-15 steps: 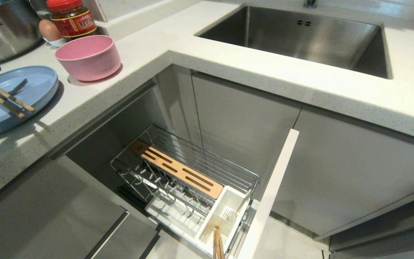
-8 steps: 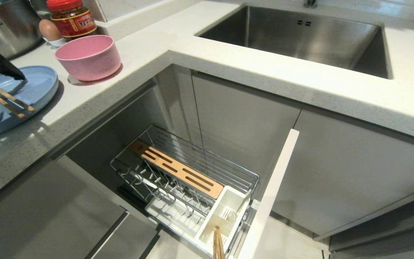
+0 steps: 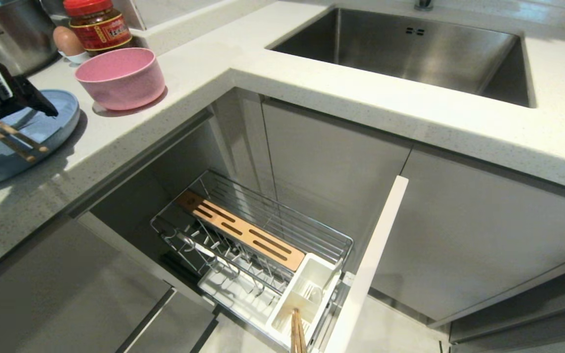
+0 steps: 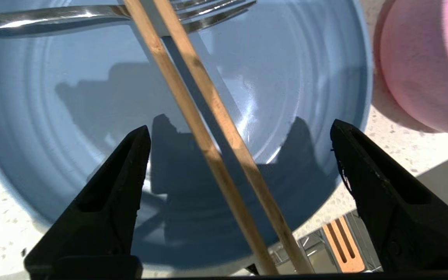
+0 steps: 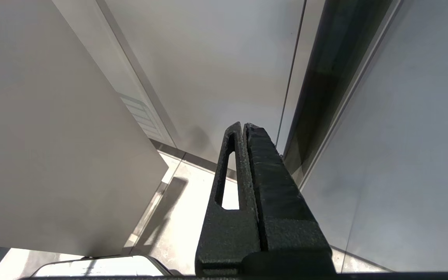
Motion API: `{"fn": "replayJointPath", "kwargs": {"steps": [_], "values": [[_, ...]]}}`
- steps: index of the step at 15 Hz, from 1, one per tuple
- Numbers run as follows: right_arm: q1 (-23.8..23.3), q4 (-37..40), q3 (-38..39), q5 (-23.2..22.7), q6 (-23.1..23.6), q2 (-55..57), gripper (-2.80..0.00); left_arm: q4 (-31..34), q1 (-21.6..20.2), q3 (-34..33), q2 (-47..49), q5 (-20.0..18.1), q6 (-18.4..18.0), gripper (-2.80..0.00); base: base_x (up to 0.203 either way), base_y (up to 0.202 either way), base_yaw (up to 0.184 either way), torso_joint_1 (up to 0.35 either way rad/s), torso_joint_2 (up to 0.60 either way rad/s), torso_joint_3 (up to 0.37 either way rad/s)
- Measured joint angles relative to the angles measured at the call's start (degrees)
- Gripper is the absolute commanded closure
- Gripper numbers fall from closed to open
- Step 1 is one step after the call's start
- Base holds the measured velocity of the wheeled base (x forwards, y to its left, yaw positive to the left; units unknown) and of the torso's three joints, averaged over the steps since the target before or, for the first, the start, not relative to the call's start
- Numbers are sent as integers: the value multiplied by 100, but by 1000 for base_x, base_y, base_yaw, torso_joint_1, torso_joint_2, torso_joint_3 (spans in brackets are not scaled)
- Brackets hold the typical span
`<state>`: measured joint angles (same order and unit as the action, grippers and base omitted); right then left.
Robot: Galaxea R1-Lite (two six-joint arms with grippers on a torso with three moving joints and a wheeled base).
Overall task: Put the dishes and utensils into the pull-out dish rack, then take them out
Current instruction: Pick up the chopsticks and place it in the cupboard
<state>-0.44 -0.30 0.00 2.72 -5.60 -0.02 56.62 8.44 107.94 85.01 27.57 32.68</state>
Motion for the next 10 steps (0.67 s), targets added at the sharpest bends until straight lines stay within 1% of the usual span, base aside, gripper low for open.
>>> {"fn": "replayJointPath", "kwargs": {"steps": [10], "values": [[0, -2, 0, 0, 0, 0, 0, -7, -23, -2, 154, 13, -9, -280, 0, 0, 0, 0, 0, 0]]}}
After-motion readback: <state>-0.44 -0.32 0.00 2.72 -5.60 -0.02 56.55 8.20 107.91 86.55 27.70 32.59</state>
